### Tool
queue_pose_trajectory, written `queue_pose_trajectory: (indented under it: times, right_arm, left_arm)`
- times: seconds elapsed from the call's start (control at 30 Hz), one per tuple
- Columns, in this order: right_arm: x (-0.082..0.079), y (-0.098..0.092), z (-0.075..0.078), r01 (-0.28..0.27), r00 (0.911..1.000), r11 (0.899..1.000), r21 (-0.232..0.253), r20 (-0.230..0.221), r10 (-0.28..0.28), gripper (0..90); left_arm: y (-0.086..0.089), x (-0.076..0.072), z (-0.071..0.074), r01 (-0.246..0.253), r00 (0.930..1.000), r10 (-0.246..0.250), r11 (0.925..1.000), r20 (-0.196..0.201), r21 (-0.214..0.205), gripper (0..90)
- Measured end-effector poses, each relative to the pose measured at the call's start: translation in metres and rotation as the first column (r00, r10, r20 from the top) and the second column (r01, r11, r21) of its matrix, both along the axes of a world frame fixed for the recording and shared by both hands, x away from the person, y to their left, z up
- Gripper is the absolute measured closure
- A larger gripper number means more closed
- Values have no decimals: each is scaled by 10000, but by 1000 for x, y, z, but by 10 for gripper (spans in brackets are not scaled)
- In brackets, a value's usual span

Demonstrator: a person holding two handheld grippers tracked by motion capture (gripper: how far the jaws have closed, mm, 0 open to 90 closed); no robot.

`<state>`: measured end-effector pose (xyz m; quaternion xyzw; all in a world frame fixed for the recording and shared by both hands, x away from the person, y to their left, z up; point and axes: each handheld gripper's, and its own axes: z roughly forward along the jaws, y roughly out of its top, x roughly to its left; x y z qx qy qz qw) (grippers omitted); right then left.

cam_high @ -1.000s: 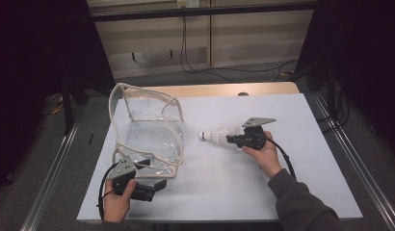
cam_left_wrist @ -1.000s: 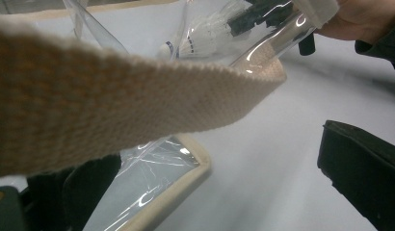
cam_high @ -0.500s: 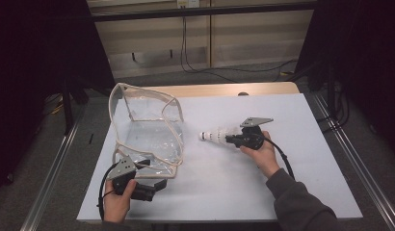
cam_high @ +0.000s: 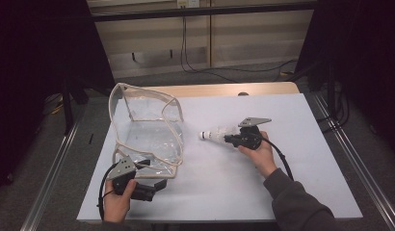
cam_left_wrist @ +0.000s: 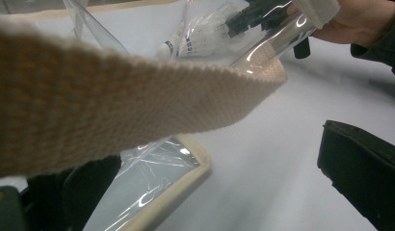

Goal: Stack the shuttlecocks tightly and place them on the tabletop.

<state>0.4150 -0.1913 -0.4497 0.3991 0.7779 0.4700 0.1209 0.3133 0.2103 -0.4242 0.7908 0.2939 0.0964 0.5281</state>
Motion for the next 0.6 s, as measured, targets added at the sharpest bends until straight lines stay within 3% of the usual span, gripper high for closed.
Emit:
queue_pose_trajectory:
  times: [0.6]
  right_arm:
    - [0,2,-3,6,10000,10000,-9,-89,-6,886]
  left_arm:
    - [0,0,0,-24,10000,24,10000,-10,-10,13]
